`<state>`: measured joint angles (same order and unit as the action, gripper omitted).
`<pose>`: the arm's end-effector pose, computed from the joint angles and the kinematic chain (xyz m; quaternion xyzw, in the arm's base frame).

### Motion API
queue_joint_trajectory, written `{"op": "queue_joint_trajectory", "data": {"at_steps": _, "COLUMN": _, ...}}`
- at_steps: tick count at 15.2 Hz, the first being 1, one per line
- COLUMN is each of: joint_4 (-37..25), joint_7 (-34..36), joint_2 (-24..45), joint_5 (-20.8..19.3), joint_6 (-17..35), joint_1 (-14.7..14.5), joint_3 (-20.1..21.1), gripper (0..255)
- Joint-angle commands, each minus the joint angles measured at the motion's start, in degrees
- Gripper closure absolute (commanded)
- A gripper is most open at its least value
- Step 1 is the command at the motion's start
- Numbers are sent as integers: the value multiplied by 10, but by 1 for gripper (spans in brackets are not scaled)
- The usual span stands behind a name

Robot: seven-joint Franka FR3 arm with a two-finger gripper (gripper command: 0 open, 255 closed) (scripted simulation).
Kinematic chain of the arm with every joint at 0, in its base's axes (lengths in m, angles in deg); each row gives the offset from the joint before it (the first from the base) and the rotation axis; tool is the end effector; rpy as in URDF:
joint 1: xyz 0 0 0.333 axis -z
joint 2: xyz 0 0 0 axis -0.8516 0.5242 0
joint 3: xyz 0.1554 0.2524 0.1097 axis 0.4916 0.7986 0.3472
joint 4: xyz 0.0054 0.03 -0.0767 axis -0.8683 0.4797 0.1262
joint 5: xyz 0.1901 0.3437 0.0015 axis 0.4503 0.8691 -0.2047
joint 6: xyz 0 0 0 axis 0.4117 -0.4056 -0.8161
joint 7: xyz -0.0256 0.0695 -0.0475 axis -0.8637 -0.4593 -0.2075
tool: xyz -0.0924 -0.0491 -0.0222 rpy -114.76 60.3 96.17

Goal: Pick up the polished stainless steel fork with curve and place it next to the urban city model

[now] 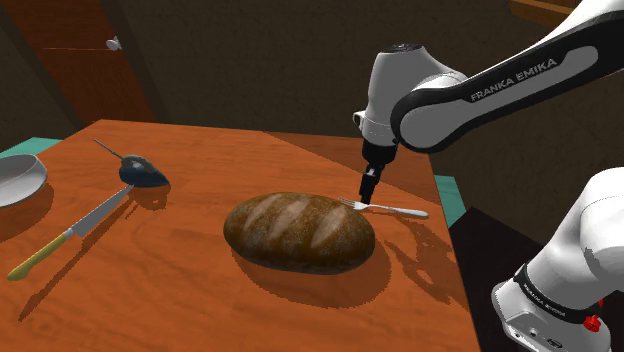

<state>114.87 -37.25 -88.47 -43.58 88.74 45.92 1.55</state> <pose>0.3901 0.1568 0.3789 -0.9744 -0.2241 -0.0153 0.0128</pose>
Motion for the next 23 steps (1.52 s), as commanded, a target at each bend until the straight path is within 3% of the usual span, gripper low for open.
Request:
{"op": "queue_joint_trajectory", "data": {"at_steps": 1, "joint_4": -4, "joint_7": 3, "joint_2": 29, "joint_5": -1, "joint_6": 29, "joint_1": -5, "joint_3": 8, "gripper": 0}}
{"op": "queue_joint_trajectory", "data": {"at_steps": 8, "joint_4": 15, "joint_7": 6, "joint_2": 69, "joint_5": -4, "joint_6": 88, "joint_1": -4, "joint_3": 12, "gripper": 0}}
{"op": "queue_joint_trajectory", "data": {"at_steps": 16, "joint_4": 15, "joint_7": 6, "joint_2": 69, "joint_5": -4, "joint_6": 88, "joint_1": -5, "joint_3": 11, "gripper": 0}}
{"op": "queue_joint_trajectory", "data": {"at_steps": 17, "joint_4": 16, "joint_7": 6, "joint_2": 68, "joint_5": -4, "joint_6": 88, "joint_1": -5, "joint_3": 11, "gripper": 255}}
{"op": "queue_joint_trajectory", "data": {"at_steps": 23, "joint_4": 16, "joint_7": 7, "joint_2": 70, "joint_5": -4, "joint_6": 91, "joint_1": -5, "joint_3": 11, "gripper": 255}}
